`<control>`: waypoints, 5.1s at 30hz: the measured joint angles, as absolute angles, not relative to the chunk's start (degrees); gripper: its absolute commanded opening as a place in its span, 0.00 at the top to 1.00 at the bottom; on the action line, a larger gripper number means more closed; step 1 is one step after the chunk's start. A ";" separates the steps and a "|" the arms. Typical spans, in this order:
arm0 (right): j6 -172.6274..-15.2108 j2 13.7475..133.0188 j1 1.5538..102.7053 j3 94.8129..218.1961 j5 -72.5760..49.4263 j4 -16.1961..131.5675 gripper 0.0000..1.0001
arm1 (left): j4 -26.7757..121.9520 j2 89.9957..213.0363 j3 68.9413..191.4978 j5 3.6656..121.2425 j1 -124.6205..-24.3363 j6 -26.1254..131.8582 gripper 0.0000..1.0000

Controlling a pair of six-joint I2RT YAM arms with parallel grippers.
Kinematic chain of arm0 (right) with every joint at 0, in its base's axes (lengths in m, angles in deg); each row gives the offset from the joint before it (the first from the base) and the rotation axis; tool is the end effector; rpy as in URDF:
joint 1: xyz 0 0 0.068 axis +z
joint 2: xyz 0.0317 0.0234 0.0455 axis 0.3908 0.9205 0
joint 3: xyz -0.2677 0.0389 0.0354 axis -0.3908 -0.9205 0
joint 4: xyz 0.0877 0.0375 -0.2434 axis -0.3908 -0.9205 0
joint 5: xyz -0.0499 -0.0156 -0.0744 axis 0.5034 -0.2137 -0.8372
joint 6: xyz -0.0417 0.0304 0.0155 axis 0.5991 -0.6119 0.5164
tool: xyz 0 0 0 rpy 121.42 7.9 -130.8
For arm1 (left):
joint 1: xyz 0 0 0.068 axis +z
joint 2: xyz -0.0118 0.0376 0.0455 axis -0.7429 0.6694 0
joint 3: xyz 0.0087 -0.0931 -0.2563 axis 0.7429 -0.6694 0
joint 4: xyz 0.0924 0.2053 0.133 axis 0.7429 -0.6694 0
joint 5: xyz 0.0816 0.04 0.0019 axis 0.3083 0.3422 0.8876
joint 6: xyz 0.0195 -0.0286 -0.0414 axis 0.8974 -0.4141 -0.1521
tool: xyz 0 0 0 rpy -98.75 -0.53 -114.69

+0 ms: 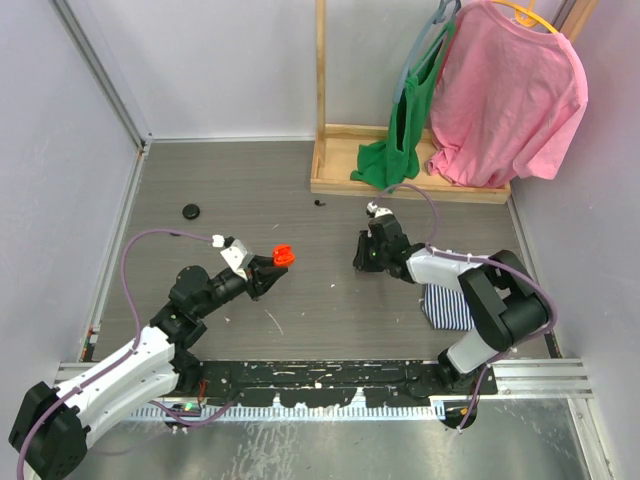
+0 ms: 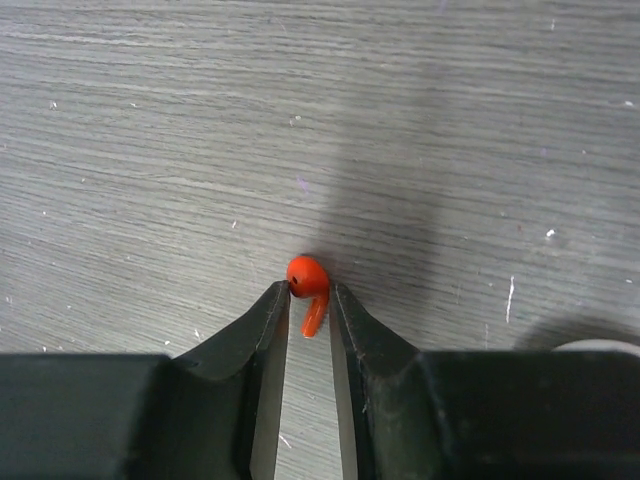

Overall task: Insert the wireless bluetooth earbuds into the charging case
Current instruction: Pick up the earbud from the center of the board, then place the earbud in the charging case.

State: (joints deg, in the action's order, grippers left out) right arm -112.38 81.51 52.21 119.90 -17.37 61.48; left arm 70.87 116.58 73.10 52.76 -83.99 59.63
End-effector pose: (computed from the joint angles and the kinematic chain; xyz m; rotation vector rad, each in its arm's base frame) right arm 0.2562 0.1446 0.1476 -0.0995 2.4441 0.4764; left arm 0.1345 -0.1112 0.2338 0.6775 1.4816 -0.7991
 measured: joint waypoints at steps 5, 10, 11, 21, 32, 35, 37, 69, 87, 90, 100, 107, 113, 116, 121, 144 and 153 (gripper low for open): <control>-110.76 83.17 53.70 122.76 -20.17 58.84 0.68 | 70.87 116.58 73.10 52.74 -83.99 59.63 0.99; -109.13 85.01 55.01 125.86 -23.29 55.60 0.68 | 70.87 116.58 73.10 52.74 -83.99 59.65 0.99; -108.73 85.40 55.21 126.54 -23.86 55.01 0.68 | 70.87 116.58 73.10 52.74 -83.99 59.63 0.99; -106.52 87.72 57.07 130.37 -28.10 50.75 0.77 | 70.87 116.58 73.10 52.72 -84.03 59.63 0.99; -103.29 87.15 60.59 132.11 -32.14 44.59 0.85 | 70.87 116.64 73.10 52.69 -84.03 59.63 0.98; -102.09 84.99 61.88 132.14 -33.22 41.59 0.85 | 70.87 116.80 73.10 52.50 -84.03 59.63 0.98; -101.15 82.52 62.95 132.31 -34.16 40.17 0.85 | 70.89 116.82 73.10 52.45 -84.03 59.63 0.98; -83.16 56.42 84.15 128.92 -36.54 63.58 0.87 | 81.19 114.81 68.05 50.51 -84.03 60.11 0.94; -79.05 55.55 85.96 119.22 -20.78 85.00 0.90 | 85.95 112.84 66.98 45.24 -84.03 60.85 0.94; -78.81 55.55 85.96 118.72 -20.30 87.25 0.90 | 85.97 112.60 66.98 45.09 -84.14 60.83 0.94; -78.39 56.70 85.96 117.49 -19.73 93.11 0.90 | 85.95 112.53 66.89 44.91 -84.32 60.65 0.94; -78.55 57.58 85.96 116.31 -19.10 95.25 0.89 | 85.97 112.08 66.89 44.94 -84.32 60.35 0.94; -78.98 57.71 85.96 115.68 -18.61 96.39 0.89 | 85.95 111.97 66.76 44.96 -84.34 59.34 0.93; -79.42 57.71 85.96 115.39 -18.40 97.13 0.89 | 86.00 111.77 66.76 44.96 -84.36 59.23 0.93; -79.92 58.32 85.96 114.98 -18.02 98.75 0.89 | 85.97 111.73 66.72 44.96 -84.36 59.12 0.93; -80.80 59.79 85.96 113.84 -17.81 101.94 0.82 | 85.73 111.27 66.69 45.70 -84.43 58.88 0.93; -81.45 59.37 85.94 112.88 -17.59 102.88 0.75 | 85.52 111.20 66.59 46.49 -84.71 58.38 0.93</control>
